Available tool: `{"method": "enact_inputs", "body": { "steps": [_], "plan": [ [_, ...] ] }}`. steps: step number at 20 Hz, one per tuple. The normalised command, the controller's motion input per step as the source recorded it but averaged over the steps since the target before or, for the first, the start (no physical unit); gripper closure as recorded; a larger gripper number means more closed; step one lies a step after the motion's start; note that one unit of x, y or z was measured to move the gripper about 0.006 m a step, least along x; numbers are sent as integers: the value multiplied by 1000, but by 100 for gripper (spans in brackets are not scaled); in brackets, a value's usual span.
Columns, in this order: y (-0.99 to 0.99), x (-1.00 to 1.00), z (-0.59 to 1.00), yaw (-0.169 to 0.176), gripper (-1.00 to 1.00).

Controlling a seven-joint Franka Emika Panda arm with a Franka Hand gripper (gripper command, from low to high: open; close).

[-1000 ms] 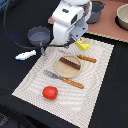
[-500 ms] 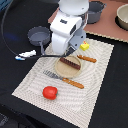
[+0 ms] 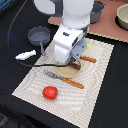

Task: Interact with the objects in diverse but meaningful ways.

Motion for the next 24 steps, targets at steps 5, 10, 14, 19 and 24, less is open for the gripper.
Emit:
{"method": "enact_inputs", "body": {
  "steps": [5, 10, 14, 19, 24],
  "plan": [
    [-151, 17, -405, 0, -100],
    [-159, 22, -382, 0, 100],
    [-134, 45, -371, 0, 100],
    [-123, 99, -353, 0, 100],
    [-87, 228, -262, 0, 100]
  ]
}}
